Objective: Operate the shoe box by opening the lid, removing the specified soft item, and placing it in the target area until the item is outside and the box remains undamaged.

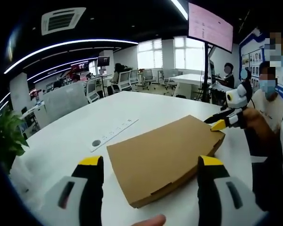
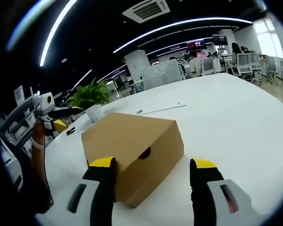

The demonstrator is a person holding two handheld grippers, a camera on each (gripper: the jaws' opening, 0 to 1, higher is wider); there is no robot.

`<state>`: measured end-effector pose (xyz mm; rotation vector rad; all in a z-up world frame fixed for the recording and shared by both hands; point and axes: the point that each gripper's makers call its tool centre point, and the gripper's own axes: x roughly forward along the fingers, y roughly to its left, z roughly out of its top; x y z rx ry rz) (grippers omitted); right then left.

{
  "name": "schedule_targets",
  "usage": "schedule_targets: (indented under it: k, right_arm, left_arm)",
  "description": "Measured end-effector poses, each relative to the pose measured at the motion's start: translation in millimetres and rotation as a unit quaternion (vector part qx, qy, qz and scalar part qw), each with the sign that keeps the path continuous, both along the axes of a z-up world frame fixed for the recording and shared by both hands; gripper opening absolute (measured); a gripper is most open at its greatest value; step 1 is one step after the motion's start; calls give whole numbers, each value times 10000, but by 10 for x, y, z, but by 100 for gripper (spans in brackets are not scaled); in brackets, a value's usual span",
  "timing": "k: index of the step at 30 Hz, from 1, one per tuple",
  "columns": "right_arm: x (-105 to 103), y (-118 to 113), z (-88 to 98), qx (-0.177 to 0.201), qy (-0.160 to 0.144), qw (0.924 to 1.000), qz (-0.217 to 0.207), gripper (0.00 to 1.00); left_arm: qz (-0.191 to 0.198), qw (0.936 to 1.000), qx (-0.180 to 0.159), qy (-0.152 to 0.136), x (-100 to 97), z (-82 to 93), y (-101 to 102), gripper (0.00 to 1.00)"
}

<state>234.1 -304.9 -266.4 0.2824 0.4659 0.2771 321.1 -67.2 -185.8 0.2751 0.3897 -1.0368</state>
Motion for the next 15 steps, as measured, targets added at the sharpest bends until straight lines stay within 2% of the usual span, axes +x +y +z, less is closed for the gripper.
schedule_targets:
  k: [7,15]
  right_arm:
    - [-9,6,-14,97,30,9999,-88,65]
    - [-13,-1,-37,265,96,9995,-131,65]
  left_arm:
    - [-66,9999,-97,2,9,47,-37,83]
    - [-169,9998,-44,-55,-5,47,-52,83]
